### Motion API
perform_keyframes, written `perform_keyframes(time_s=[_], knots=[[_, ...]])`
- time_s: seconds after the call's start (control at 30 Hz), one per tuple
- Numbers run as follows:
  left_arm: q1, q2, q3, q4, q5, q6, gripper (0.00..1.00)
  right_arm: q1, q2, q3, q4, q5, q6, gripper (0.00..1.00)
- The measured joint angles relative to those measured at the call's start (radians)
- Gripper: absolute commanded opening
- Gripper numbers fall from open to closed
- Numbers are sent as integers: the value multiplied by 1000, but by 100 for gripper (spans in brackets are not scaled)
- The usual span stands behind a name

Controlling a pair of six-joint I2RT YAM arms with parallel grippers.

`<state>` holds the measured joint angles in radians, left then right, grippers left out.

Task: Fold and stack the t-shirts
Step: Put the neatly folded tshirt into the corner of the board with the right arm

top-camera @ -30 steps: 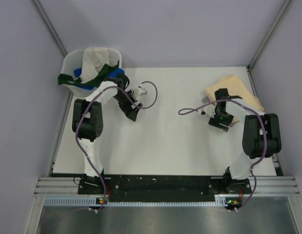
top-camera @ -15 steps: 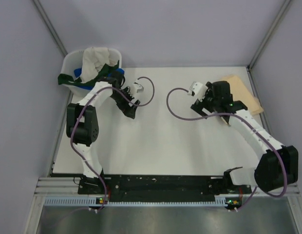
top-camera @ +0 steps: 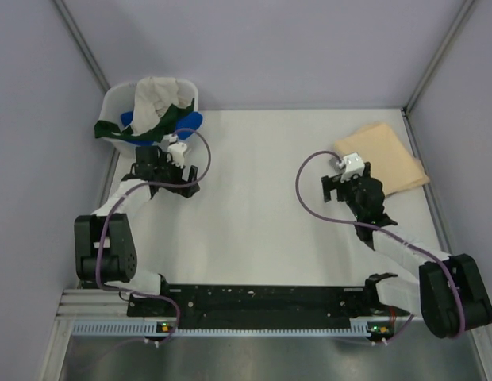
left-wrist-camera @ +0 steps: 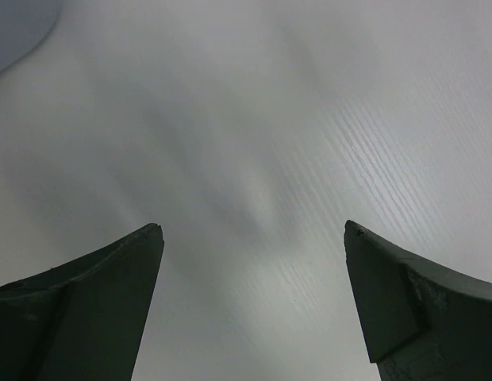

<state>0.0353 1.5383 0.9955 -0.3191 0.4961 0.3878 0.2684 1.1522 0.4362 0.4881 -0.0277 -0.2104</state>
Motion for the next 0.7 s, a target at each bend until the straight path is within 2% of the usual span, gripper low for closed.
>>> perform_keyframes(time_s=[0.13, 0.33, 0.53, 0.7], knots=[[6, -69, -196, 265, -17, -109, 99, -69, -43, -113, 85, 150, 105, 99], [21, -74, -362, 571, -34, -242, 99, -89, -76, -208, 172, 304, 142, 99], [39, -73, -413, 727, -44, -309, 99, -89, -50, -246, 238, 351, 144, 99], [44, -73, -416, 782, -44, -330, 99, -89, -45, -246, 253, 359, 143, 99]])
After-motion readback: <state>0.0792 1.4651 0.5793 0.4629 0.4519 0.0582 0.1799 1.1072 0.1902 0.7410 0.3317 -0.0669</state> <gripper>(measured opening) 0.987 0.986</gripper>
